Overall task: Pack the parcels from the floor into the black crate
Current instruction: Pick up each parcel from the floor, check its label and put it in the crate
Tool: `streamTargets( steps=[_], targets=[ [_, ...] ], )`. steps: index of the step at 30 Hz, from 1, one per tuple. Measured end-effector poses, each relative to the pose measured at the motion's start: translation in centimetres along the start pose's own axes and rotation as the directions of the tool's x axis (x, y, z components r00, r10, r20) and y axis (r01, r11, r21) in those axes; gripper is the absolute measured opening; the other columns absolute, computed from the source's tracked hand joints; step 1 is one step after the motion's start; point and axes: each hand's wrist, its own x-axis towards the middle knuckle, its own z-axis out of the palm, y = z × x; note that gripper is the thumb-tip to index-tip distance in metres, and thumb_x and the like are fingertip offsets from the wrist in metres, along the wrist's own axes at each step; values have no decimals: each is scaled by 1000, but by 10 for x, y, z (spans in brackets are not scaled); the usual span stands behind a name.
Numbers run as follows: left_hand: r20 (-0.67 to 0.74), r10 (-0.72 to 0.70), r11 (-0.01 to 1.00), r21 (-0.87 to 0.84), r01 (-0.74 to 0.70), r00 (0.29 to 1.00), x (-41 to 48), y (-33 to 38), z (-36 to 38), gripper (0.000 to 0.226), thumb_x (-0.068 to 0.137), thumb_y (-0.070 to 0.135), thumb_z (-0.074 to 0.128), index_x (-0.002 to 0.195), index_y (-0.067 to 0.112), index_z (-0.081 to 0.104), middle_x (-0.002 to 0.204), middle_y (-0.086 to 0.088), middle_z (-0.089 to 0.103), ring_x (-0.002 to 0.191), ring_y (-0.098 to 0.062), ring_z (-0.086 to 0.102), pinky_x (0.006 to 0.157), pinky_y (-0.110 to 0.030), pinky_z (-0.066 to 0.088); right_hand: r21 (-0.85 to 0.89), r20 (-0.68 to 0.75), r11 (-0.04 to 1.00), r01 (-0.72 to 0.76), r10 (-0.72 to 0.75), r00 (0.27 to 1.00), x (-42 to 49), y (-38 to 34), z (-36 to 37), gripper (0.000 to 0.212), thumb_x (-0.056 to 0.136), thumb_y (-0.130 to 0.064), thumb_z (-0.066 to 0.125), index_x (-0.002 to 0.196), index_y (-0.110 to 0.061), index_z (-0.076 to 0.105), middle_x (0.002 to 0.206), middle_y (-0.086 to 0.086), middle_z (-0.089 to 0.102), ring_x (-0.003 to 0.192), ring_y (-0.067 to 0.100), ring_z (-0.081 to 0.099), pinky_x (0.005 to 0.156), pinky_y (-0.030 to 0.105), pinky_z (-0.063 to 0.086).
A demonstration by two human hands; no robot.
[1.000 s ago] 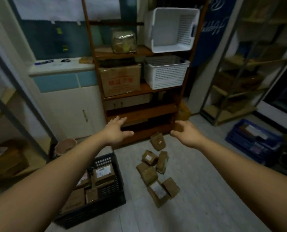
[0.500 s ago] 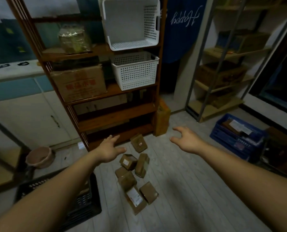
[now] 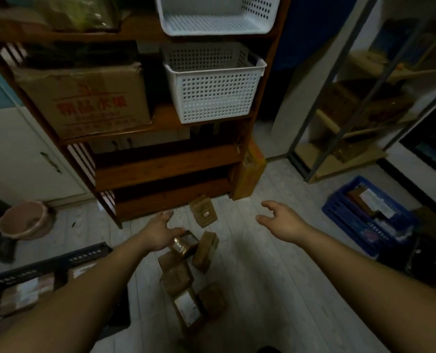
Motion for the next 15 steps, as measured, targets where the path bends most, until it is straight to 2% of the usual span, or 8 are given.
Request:
streamTargets(
  steps=[2, 4, 9, 15],
  targets=[
    [11, -25, 999, -28, 25, 1000, 17, -3, 0, 79, 88, 49, 55, 150, 22, 14, 159, -6, 7, 145, -27, 13, 117, -44, 18, -11, 22, 1000, 6, -6, 1000, 26, 2, -5, 63, 92, -39, 57, 146, -17, 34, 151, 6, 34, 133, 24, 41, 98, 25, 35],
    [-12, -63, 997, -41, 62, 998, 32, -3, 1, 80, 88, 50, 54, 150, 22, 14, 159, -6, 8, 145, -28, 15, 117, -46, 19, -27, 53, 999, 38, -36, 998, 55, 3, -8, 62, 92, -38, 57, 146, -16, 35, 151, 5, 35, 133, 24, 40, 100, 27, 35],
    [-116, -189, 975, -138, 173, 975, 65, 9, 20, 81, 88, 49, 55, 150, 19, 14, 158, -8, 10, 145, -27, 14, 118, -41, 17, -19, 211, 989, 144, -137, 968, 138, 9, -4, 60, 93, -37, 57, 145, -17, 35, 151, 6, 35, 135, 23, 37, 97, 26, 33],
    [-102, -326, 938, -159, 309, 940, 108, 14, 86, 78, 90, 45, 54, 150, 17, 13, 158, -11, 8, 146, -27, 9, 116, -36, 13, -51, 390, 966, 253, -214, 896, 231, 42, 22, 58, 94, -34, 55, 145, -16, 34, 152, 7, 32, 137, 26, 34, 106, 35, 35]
  ],
)
